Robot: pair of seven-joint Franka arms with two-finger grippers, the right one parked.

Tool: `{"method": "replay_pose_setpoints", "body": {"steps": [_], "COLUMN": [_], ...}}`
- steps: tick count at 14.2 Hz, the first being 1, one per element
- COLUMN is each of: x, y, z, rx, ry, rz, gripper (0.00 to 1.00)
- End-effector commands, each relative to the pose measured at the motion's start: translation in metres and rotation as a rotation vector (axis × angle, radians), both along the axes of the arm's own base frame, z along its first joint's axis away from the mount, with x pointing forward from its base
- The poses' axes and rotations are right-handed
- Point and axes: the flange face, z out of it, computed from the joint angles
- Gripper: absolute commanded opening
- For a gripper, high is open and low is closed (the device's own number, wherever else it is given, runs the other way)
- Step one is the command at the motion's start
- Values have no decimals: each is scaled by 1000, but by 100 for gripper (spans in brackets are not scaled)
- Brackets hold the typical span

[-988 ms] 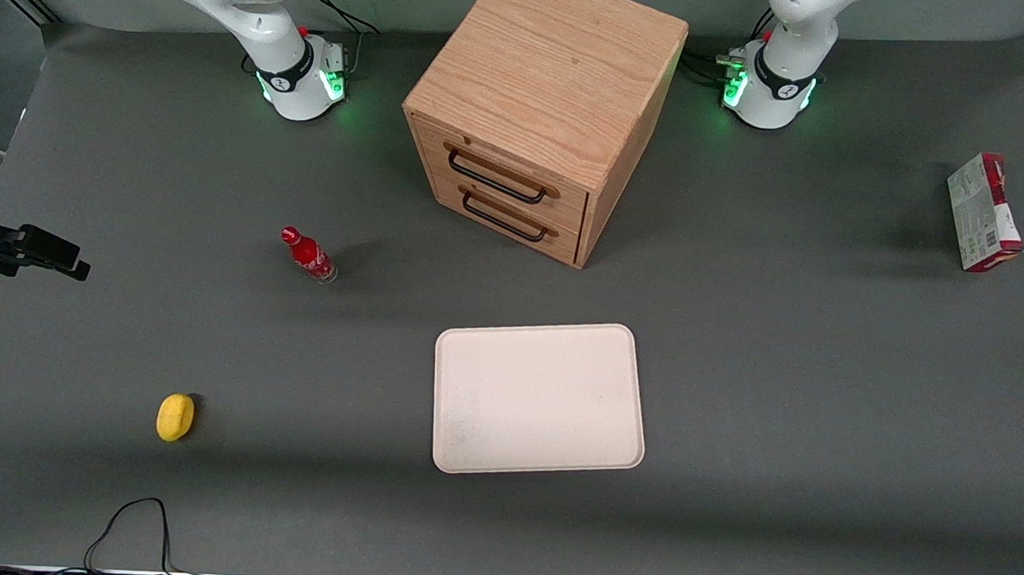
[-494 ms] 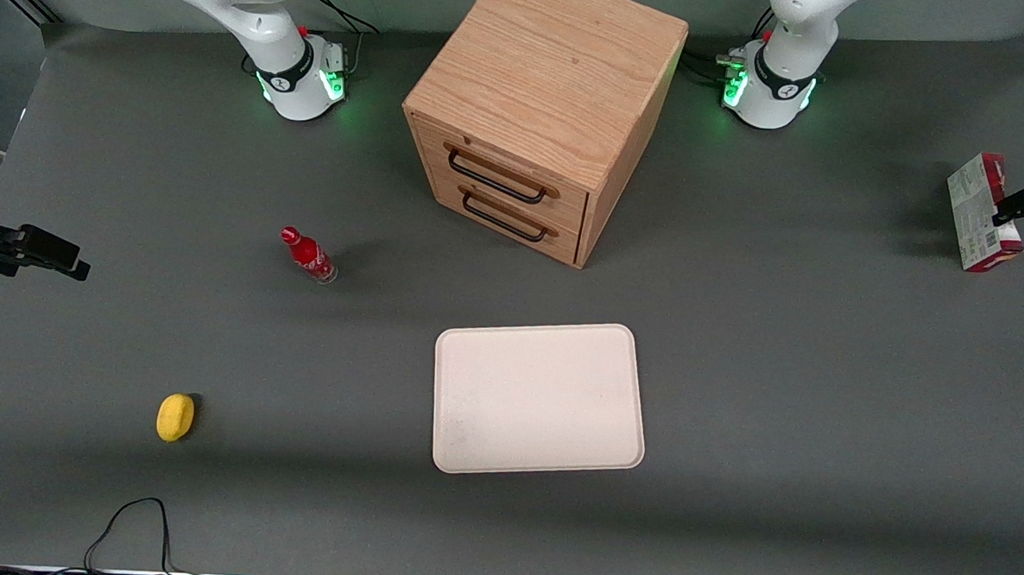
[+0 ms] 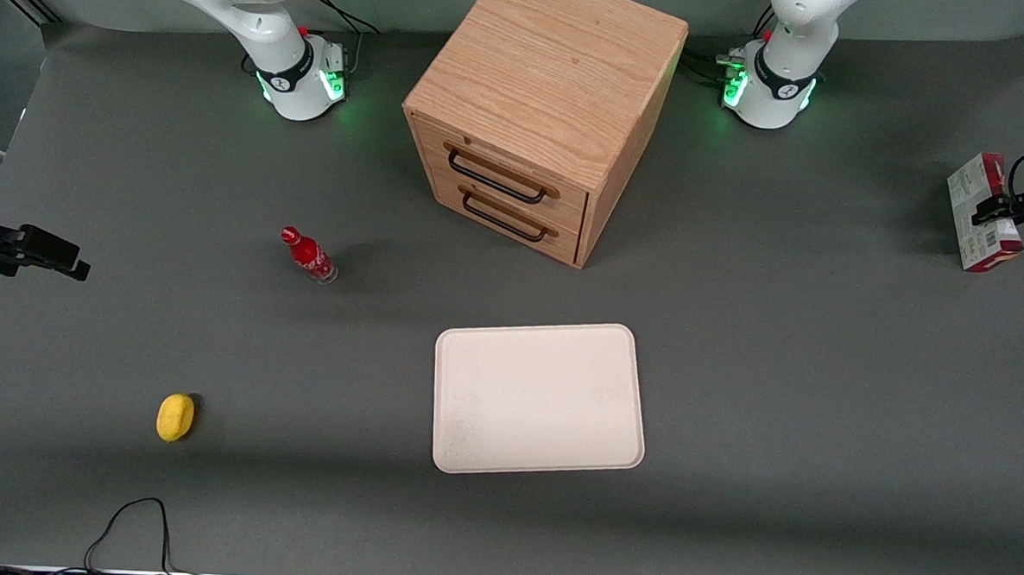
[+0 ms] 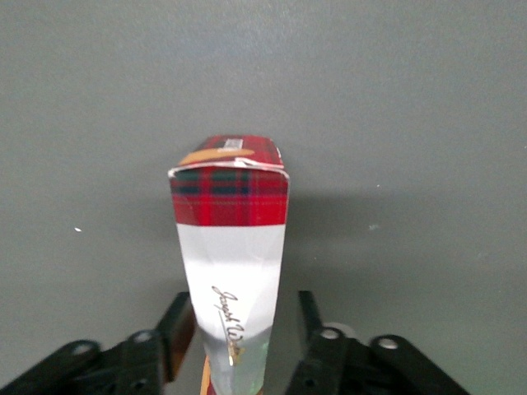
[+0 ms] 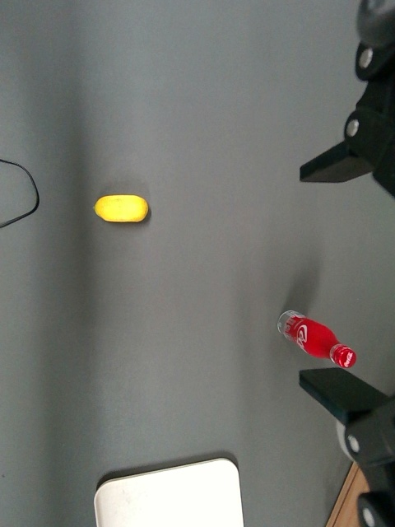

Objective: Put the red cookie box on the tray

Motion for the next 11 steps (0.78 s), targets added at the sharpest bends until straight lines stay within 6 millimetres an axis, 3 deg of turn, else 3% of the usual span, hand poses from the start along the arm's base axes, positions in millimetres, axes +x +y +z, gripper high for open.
{"method": "replay_pose_setpoints", "body": {"steps": [1, 5, 8, 11], "x": [-8, 3, 60, 135], "y": [-3, -12, -56, -122], "z": [1, 10, 48, 107], "rx": [-15, -34, -48, -31], "ry": [15, 28, 23, 21], "rz": [-17, -56, -155, -197], "gripper": [0, 0, 0, 0]}}
